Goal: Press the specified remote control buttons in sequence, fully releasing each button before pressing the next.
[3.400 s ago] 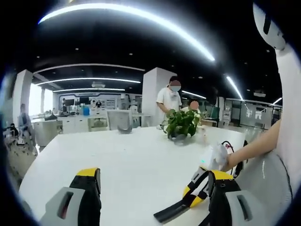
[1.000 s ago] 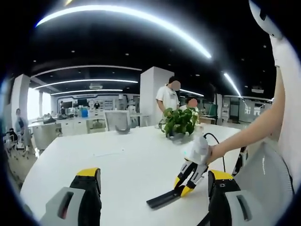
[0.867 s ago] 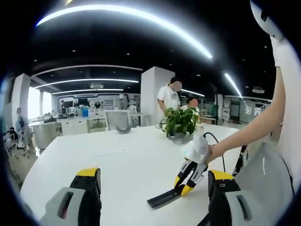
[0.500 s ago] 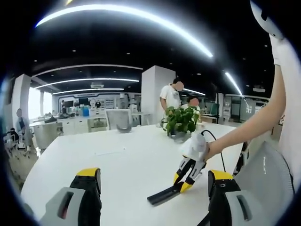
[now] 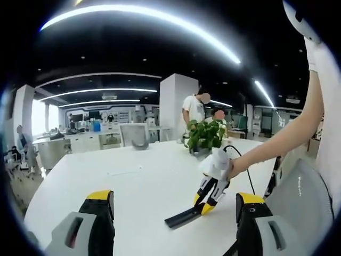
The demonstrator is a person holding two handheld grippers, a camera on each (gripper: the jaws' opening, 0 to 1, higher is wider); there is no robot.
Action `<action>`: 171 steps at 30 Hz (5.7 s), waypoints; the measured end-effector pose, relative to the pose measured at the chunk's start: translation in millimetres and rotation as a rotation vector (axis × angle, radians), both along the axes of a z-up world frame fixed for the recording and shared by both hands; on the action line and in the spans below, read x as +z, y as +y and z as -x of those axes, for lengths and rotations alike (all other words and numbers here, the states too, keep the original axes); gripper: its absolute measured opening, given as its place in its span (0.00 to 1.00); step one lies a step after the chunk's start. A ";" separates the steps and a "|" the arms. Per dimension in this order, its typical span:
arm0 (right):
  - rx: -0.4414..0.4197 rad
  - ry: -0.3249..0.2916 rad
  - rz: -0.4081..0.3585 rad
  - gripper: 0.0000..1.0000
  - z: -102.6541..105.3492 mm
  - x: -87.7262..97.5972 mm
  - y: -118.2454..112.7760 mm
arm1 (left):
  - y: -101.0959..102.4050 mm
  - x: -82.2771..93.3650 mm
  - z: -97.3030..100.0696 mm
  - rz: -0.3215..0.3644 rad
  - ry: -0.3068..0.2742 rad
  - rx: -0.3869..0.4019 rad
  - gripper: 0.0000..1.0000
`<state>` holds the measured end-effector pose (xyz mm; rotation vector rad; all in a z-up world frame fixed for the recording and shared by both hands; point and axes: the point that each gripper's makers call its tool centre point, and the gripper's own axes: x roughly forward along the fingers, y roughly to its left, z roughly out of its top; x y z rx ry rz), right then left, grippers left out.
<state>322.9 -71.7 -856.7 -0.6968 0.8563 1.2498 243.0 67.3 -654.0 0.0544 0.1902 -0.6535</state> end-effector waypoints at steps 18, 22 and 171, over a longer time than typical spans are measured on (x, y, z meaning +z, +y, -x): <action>0.005 -0.003 -0.009 0.25 -13.9 -0.1 -2.1 | 0.5 -2.7 0.2 -0.013 0.005 -0.003 0.99; 0.002 -0.002 -0.010 0.25 -15.6 0.4 -2.2 | 0.2 -3.1 0.2 -0.015 0.008 -0.005 0.99; -0.021 0.003 0.018 0.25 -79.1 -1.0 -19.7 | -0.6 -10.2 0.6 -0.029 0.037 -0.015 0.98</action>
